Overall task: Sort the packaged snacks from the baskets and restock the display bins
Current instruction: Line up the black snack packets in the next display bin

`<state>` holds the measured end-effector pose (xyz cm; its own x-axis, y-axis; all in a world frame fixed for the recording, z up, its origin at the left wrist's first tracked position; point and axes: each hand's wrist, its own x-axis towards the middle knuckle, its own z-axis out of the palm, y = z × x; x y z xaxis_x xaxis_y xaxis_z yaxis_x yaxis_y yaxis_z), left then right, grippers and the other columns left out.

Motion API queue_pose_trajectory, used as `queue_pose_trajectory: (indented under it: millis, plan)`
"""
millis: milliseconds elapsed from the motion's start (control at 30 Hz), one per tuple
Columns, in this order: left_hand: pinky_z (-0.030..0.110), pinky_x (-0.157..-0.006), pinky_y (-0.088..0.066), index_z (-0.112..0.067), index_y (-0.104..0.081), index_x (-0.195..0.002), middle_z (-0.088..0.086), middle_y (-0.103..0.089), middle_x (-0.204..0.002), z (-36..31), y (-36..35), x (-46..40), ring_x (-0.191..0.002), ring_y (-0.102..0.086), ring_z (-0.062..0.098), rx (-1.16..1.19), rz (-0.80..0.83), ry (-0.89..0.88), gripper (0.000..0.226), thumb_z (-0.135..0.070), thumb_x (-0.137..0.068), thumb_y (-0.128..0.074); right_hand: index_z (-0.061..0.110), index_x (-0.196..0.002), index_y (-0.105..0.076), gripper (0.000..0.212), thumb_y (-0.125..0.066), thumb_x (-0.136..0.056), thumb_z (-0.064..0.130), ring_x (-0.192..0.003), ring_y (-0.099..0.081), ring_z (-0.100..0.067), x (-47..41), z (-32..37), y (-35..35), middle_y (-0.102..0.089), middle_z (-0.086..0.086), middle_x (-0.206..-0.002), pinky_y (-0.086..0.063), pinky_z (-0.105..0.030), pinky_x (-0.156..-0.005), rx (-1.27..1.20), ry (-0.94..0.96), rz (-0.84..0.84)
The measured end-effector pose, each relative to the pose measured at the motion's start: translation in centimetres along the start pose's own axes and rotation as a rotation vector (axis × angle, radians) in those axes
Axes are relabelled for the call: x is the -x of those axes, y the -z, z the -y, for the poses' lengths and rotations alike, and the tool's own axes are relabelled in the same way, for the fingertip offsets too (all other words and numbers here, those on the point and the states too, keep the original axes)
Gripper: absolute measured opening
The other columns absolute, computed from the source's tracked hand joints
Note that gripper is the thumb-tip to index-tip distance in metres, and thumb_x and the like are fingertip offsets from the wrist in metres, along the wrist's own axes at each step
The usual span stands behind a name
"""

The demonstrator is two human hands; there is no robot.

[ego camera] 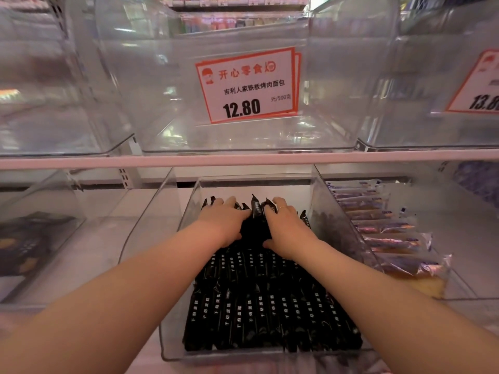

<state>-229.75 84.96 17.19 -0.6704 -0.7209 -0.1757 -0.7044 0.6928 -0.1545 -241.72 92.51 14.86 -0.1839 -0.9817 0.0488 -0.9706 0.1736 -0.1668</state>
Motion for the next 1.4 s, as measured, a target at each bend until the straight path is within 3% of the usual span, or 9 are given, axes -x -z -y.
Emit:
queue_pose_trajectory:
  millis: [167, 333, 500, 633, 767, 933, 1167, 1267, 1400]
  plan:
    - [0.039, -0.095, -0.038, -0.014, -0.039, -0.13, 0.009, -0.041, -0.13, 0.6, 0.7, 0.4, -0.122, -0.039, 0.03, 0.025, -0.11, 0.163, 0.063, -0.044, -0.081, -0.065, 0.013, -0.146, -0.016, 0.078, -0.064, -0.085, 0.014, -0.126, -0.033, -0.032, -0.5, -0.1, 0.0, -0.025, -0.011, -0.146, -0.042, -0.04, -0.098, 0.142, 0.141, -0.033]
    - [0.042, -0.096, -0.036, -0.01, -0.045, -0.121, 0.01, -0.046, -0.123, 1.0, 1.2, 0.4, -0.114, -0.047, 0.032, -0.028, -0.105, 0.144, 0.047, -0.036, -0.086, -0.061, 0.011, -0.141, -0.028, 0.06, -0.056, -0.089, 0.012, -0.131, -0.03, -0.027, -1.1, -0.2, -0.3, -0.033, -0.009, -0.145, -0.036, -0.035, -0.099, 0.291, 0.24, -0.121]
    - [0.04, -0.095, -0.039, -0.014, -0.049, -0.123, 0.01, -0.042, -0.126, 1.3, 1.5, 0.7, -0.115, -0.048, 0.03, -0.045, -0.007, 0.102, 0.049, -0.038, -0.083, -0.065, 0.01, -0.14, -0.031, 0.057, -0.054, -0.088, 0.007, -0.133, -0.028, -0.029, -1.1, 0.2, -0.9, -0.028, -0.012, -0.146, -0.037, -0.036, -0.101, 0.144, 0.178, -0.086]
    - [0.038, -0.098, -0.038, -0.022, -0.037, -0.14, 0.011, -0.036, -0.137, 2.1, 1.2, 1.2, -0.122, -0.043, 0.03, -0.176, 0.051, 0.028, 0.059, -0.018, -0.086, -0.062, 0.011, -0.145, -0.017, 0.084, -0.07, -0.08, 0.021, -0.14, -0.013, -0.032, -1.0, 0.0, -0.5, -0.012, -0.012, -0.152, -0.027, -0.038, -0.11, -0.246, -0.109, -0.041]
    - [0.038, -0.094, -0.042, -0.023, -0.048, -0.134, 0.01, -0.044, -0.123, 2.2, 1.1, 1.0, -0.112, -0.05, 0.031, -0.118, -0.065, -0.017, 0.051, 0.002, -0.09, -0.041, 0.004, -0.122, -0.04, 0.061, -0.074, -0.078, 0.029, -0.113, -0.047, -0.028, -0.7, 0.0, -0.6, -0.043, -0.014, -0.127, -0.041, -0.029, -0.078, -0.451, -0.368, 0.0]
    - [0.04, -0.093, -0.041, -0.011, -0.051, -0.12, 0.008, -0.055, -0.11, 2.2, 1.0, 0.7, -0.106, -0.055, 0.028, -0.121, -0.134, -0.006, 0.038, 0.005, -0.087, -0.043, 0.006, -0.125, -0.039, 0.053, -0.069, -0.084, 0.021, -0.103, -0.052, -0.024, -0.5, 0.1, -0.7, -0.052, -0.013, -0.122, -0.037, -0.025, -0.072, -0.495, -0.298, -0.098]
    - [0.047, -0.11, -0.028, -0.009, -0.025, -0.143, 0.01, -0.029, -0.148, 1.5, 0.7, 2.8, -0.136, -0.028, 0.028, -0.247, 0.055, -0.007, 0.061, -0.023, -0.091, -0.053, 0.007, -0.138, -0.026, 0.067, -0.061, -0.088, 0.034, -0.125, -0.04, -0.032, 1.8, 0.4, 0.6, -0.039, -0.014, -0.136, -0.04, -0.041, -0.098, -0.126, -0.198, 0.044]
    - [0.047, -0.102, -0.038, -0.012, -0.033, -0.138, 0.01, -0.035, -0.143, 0.6, 1.7, 5.0, -0.13, -0.035, 0.028, -0.212, -0.072, -0.078, 0.051, -0.029, -0.092, -0.048, 0.008, -0.141, -0.024, 0.065, -0.054, -0.091, 0.035, -0.122, -0.043, -0.032, 4.6, 0.7, 2.5, -0.042, -0.014, -0.135, -0.043, -0.041, -0.092, 0.027, -0.119, -0.044]
    - [0.039, -0.082, -0.049, -0.018, -0.041, -0.131, 0.006, -0.053, -0.121, -2.5, 2.7, 10.1, -0.111, -0.053, 0.025, -0.024, -0.244, -0.226, 0.038, -0.028, -0.094, -0.042, 0.016, -0.12, -0.052, 0.032, -0.049, -0.093, 0.033, -0.106, -0.054, -0.023, 11.6, 0.7, 4.7, -0.058, -0.002, -0.112, -0.048, -0.037, -0.085, -0.031, 0.104, -0.153]
